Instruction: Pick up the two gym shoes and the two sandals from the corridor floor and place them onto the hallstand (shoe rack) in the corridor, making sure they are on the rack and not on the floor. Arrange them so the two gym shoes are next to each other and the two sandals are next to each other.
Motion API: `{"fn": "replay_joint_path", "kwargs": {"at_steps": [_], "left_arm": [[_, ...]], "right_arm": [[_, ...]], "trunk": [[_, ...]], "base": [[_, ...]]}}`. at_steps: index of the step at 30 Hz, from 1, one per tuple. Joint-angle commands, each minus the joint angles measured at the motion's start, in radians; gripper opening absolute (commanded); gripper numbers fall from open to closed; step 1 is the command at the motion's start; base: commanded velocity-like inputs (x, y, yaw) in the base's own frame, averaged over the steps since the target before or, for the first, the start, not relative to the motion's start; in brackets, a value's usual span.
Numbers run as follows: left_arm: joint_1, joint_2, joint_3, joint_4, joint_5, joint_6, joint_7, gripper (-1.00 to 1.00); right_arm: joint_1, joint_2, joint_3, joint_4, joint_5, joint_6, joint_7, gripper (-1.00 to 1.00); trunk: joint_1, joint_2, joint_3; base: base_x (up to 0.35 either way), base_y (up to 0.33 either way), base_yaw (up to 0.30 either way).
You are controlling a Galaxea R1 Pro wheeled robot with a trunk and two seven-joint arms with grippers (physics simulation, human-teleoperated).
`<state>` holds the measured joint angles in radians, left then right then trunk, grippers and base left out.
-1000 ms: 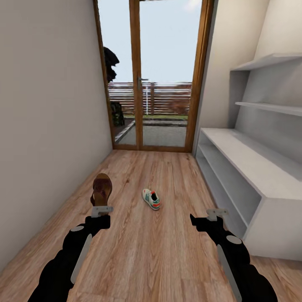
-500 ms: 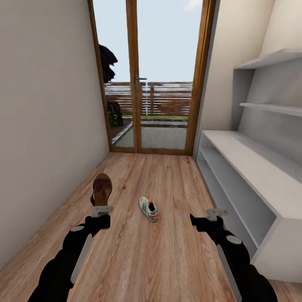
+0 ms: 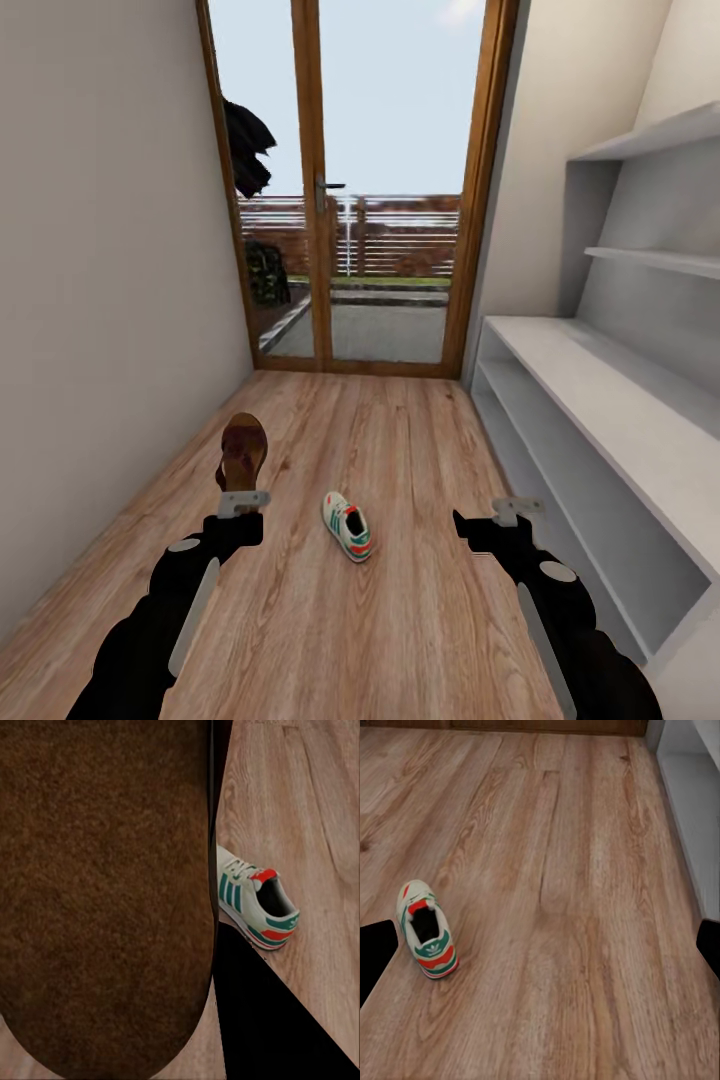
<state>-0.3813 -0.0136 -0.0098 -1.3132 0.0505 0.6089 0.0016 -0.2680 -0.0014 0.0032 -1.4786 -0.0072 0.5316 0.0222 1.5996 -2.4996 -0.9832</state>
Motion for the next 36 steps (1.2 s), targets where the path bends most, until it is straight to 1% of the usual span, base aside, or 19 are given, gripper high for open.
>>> {"fn": "replay_joint_path", "kwargs": {"at_steps": [1,6,10,28,36], "left_arm": [[-0.001,0.000,0.001,-0.001,0.002,0.006,-0.003,-1.00],[0.000,0.000,0.001,-0.001,0.002,0.006,-0.003,-1.00],[0.000,0.000,0.001,-0.001,0.002,0.006,-0.003,-1.00],[-0.001,0.000,0.000,-0.001,0.002,0.006,-0.003,-1.00],[0.000,-0.006,0.000,-0.001,0.002,0.006,-0.003,-1.00]], "right_arm": [[0.000,0.000,0.000,-0.001,0.000,0.005,0.002,1.00],[0.000,0.000,0.000,-0.001,0.000,0.005,0.002,1.00],[0.000,0.000,0.000,-0.001,0.000,0.005,0.002,1.00],[0.000,0.000,0.000,-0.001,0.000,0.005,0.002,1.00],[-0.001,0.000,0.000,0.000,0.000,0.005,0.002,1.00]], "trunk": [[0.000,0.000,-0.001],[0.000,0.000,-0.001],[0.000,0.000,-0.001],[0.000,0.000,-0.001],[0.000,0.000,0.002]], "base": [[0.346,-0.072,0.000],[0.345,-0.074,0.009],[0.317,-0.096,0.157],[0.241,-0.185,0.284],[0.143,-0.183,0.289]]}}
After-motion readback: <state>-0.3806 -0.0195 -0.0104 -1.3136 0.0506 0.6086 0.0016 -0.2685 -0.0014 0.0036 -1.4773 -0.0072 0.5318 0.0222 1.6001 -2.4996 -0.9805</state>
